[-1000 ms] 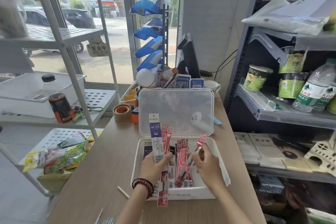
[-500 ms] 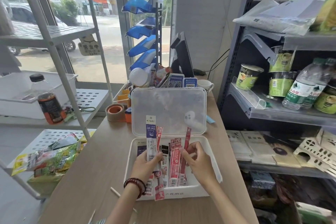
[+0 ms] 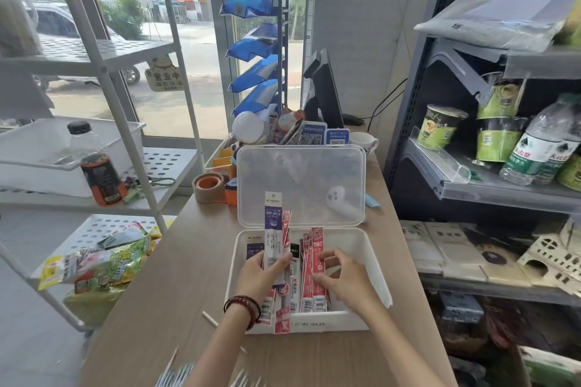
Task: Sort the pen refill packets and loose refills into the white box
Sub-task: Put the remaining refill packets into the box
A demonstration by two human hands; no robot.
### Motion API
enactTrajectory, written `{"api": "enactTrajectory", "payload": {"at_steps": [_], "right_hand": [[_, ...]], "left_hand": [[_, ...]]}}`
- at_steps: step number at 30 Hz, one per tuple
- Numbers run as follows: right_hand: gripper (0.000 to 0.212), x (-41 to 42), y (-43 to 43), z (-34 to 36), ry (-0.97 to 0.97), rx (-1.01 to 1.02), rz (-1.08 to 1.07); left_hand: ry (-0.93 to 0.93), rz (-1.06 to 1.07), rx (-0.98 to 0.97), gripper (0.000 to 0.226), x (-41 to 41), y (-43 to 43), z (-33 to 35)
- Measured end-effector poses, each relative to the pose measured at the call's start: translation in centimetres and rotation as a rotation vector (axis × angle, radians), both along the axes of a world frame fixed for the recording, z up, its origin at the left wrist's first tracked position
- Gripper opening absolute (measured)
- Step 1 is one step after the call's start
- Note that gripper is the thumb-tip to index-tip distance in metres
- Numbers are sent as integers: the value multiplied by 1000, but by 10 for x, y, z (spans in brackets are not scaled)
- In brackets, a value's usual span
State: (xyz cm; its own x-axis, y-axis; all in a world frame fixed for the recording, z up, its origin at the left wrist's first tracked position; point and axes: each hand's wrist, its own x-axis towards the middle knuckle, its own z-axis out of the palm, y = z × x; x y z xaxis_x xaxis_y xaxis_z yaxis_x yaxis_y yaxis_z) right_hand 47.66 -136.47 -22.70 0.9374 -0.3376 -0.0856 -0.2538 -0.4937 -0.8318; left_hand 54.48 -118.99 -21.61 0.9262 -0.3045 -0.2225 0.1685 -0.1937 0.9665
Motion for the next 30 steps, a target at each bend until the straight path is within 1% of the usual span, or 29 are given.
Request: {"api": "enactTrajectory", "payload": {"at_steps": [3,6,7,11,13,17,20,22,25,27,30], "right_hand": [[38,0,0,0,28,-51,14],[53,0,2,3,27,-94,-7],[55,-1,3,5,27,-112,-15],[51,-2,5,6,66,-198,1],[51,-3,5,7,66,-204,-8],[46,-6,7,12,-16,-191,-33],[37,-8,10,13,-73,-187,4],[36,-10,11,12,-99,-186,25],[38,-11,11,11,-114,-155,61],[36,-11,10,11,-119,-114,78],[30,-9,10,11,-116,-56,49]], "left_hand": [[-28,4,-3,28,-1,0,-1],[-25,0,-15,31,-1,-1,-3],[-24,-2,-14,31,-2,-1,-2],[-53,-11,-7,29,-4,0,1],[-85,-3,3,27,-6,0,2],[-110,-4,4,26,-7,0,4],[-94,-8,17,26,-3,1,1],[-91,-17,11,24,-4,1,0],[-70,-92,6,22,-8,1,5],[-79,-144,28,22,-9,1,7],[-93,-131,33,20,-9,1,7]]}}
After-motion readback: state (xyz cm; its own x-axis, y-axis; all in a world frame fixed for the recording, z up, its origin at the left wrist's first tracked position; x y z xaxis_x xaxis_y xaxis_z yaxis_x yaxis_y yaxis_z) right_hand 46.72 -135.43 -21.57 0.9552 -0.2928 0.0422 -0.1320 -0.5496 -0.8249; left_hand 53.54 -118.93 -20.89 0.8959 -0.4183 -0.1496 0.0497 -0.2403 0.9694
